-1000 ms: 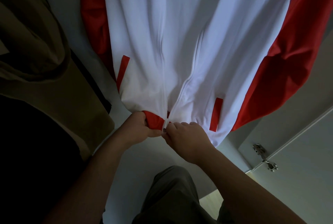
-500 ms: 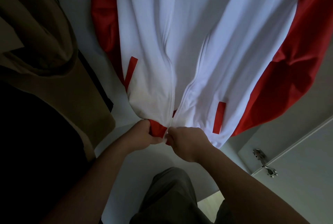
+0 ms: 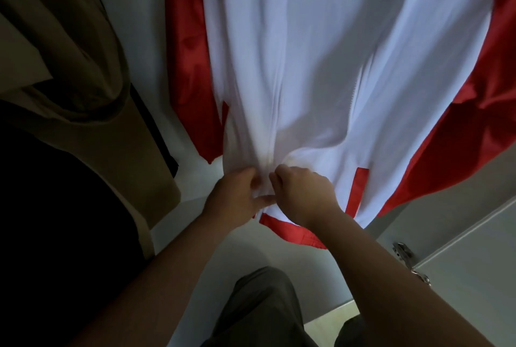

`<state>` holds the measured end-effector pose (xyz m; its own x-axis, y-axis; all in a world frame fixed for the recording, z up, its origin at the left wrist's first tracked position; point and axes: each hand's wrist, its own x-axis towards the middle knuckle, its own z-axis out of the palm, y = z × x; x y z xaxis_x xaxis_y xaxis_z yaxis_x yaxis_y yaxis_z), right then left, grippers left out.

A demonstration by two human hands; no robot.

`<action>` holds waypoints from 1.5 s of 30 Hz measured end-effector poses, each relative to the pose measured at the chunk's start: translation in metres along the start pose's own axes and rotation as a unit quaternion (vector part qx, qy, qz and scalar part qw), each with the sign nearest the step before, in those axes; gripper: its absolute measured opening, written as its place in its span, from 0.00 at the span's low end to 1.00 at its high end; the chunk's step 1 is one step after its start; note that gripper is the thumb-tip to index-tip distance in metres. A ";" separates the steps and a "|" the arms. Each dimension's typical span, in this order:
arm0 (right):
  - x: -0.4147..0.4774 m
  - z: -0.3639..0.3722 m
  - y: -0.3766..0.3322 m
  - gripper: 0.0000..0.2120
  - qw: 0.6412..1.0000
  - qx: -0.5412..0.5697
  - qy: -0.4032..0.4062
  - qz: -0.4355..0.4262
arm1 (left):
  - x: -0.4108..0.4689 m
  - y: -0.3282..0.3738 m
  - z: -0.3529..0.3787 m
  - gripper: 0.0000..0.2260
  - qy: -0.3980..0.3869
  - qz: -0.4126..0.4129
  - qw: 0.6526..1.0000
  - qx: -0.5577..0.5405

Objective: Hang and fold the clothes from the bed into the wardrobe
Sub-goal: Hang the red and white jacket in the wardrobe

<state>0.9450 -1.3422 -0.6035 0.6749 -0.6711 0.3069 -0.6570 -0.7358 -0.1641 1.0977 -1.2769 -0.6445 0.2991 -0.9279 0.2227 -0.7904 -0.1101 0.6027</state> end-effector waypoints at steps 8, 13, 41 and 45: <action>0.007 -0.026 -0.004 0.13 0.997 -0.026 0.065 0.024 | 0.005 -0.005 0.032 0.12 0.086 0.013 0.996 0.025; 0.017 -0.055 -0.006 0.16 0.989 -0.022 0.145 0.017 | 0.009 0.012 0.021 0.17 0.143 0.034 0.989 0.017; 0.061 -0.151 -0.010 0.14 0.969 -0.076 0.235 0.031 | 0.085 0.105 -0.049 0.14 0.324 0.183 0.927 -0.035; 0.069 -0.169 -0.010 0.13 0.959 -0.107 0.259 0.044 | 0.091 0.108 -0.049 0.13 0.337 0.209 0.918 0.026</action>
<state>0.9415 -1.3655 -0.4227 0.3914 -0.5540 0.7348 -0.7952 -0.6055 -0.0330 1.0660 -1.3557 -0.5220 0.2136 -0.4632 0.8601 -0.9304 0.1721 0.3237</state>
